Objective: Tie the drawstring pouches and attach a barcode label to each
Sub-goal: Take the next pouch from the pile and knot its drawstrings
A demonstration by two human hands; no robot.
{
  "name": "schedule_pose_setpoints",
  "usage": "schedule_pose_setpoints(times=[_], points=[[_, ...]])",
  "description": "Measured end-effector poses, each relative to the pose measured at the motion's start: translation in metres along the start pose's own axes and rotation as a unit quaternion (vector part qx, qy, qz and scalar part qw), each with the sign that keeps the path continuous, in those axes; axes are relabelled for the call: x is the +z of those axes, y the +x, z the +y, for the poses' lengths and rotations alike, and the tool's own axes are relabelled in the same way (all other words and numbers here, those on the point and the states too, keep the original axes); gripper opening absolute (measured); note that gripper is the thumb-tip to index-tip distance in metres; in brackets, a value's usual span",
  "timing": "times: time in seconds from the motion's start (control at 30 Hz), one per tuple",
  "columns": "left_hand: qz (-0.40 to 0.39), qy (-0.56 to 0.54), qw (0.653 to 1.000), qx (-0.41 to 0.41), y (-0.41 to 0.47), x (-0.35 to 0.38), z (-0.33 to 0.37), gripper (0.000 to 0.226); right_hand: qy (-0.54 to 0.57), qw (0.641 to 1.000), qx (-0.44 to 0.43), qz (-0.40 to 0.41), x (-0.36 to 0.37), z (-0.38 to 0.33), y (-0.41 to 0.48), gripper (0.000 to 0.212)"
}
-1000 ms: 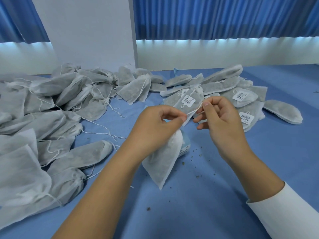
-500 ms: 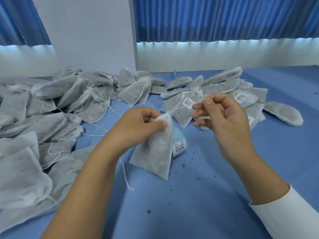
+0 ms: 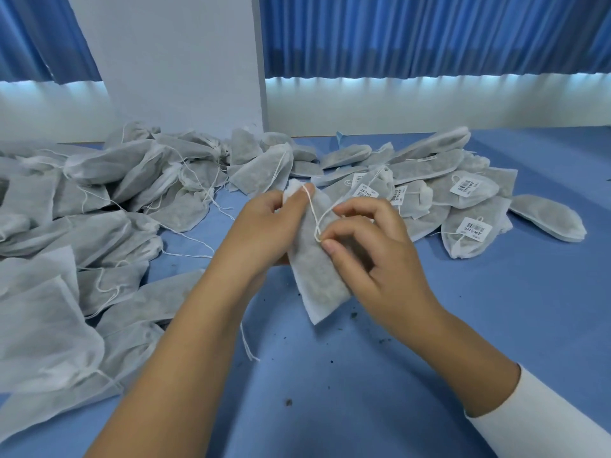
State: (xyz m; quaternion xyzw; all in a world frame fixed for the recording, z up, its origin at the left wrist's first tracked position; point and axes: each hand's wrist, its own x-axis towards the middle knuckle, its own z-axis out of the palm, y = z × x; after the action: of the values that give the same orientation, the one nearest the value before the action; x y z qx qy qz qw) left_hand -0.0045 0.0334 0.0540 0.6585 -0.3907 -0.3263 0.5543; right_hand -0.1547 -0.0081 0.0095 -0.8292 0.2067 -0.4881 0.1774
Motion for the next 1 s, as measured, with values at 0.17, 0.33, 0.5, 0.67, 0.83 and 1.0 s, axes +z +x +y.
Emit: schedule_pose_setpoints(times=[0.17, 0.33, 0.5, 0.67, 0.83, 1.0], points=[[-0.114, -0.151, 0.979, -0.074, -0.001, -0.006, 0.006, 0.016, -0.005, 0.999, 0.032, -0.011, -0.004, 0.004, 0.001, 0.010], [-0.093, -0.133, 0.986, -0.027, -0.001, -0.002, -0.001, 0.018, 0.046, 0.996, 0.067, -0.045, -0.012, 0.006, 0.006, 0.020], [0.049, -0.142, 0.988, -0.016, 0.015, -0.004, -0.011, 0.021, 0.121, 0.961, 0.233, -0.092, -0.030, 0.014, 0.012, 0.039], [0.107, -0.155, 0.982, -0.006, 0.026, -0.001, -0.022, 0.019, 0.145, 0.891, 0.359, -0.235, -0.030, 0.023, 0.011, 0.051], [0.142, -0.143, 0.979, 0.035, 0.028, 0.013, -0.027, 0.022, 0.128, 0.904, 0.362, -0.189, -0.013, 0.026, 0.007, 0.027], [0.131, -0.094, 0.984, 0.077, 0.030, 0.024, -0.035, 0.007, 0.132, 0.920, 0.339, -0.148, -0.004, 0.029, 0.006, 0.027]])
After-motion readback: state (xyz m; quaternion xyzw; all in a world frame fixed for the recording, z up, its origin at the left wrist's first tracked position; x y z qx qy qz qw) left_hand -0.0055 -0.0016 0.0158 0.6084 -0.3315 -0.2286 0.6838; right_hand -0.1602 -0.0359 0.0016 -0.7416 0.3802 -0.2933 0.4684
